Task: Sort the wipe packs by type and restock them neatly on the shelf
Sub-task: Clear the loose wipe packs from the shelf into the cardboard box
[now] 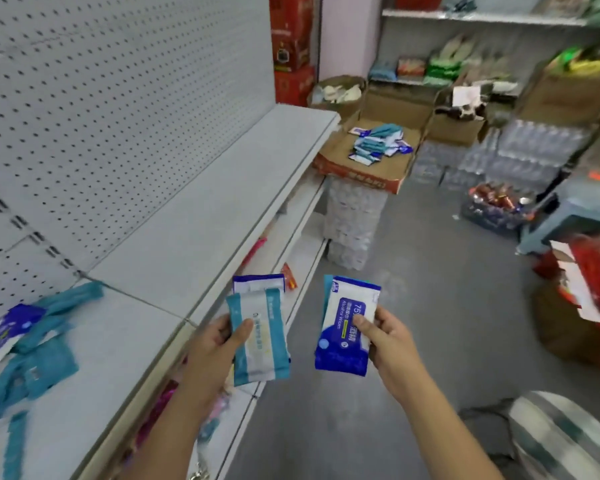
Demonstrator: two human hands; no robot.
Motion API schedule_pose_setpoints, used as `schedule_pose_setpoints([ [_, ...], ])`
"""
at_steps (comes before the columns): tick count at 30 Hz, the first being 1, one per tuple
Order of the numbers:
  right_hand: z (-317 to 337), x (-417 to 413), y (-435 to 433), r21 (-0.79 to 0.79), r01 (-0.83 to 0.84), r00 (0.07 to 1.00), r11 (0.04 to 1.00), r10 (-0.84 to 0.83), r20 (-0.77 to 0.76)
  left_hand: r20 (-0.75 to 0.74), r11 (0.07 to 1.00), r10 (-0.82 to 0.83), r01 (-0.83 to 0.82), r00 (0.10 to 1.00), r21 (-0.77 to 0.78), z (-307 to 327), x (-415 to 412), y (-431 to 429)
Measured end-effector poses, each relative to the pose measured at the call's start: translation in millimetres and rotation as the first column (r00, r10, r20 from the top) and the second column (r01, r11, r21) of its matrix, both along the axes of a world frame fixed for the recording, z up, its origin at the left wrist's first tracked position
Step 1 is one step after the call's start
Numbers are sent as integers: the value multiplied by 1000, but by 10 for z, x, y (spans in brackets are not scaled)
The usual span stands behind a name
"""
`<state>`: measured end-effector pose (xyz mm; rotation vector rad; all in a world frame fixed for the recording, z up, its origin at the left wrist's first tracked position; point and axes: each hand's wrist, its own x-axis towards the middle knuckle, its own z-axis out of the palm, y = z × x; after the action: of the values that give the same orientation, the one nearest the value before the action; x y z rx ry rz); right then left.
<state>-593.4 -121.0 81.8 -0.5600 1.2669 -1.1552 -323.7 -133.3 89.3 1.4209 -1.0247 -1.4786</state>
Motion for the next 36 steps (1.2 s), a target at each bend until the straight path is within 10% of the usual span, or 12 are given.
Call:
schedule_pose_setpoints([
  [23, 171, -2960, -2085, 8, 417, 904, 909, -414, -107, 5, 919, -392, 391, 920, -50, 23, -3341, -3229],
  [36, 198, -4986, -3685, -40, 313, 947, 949, -315, -67, 17, 967, -254, 254, 967, -15, 23, -5309, -4629],
])
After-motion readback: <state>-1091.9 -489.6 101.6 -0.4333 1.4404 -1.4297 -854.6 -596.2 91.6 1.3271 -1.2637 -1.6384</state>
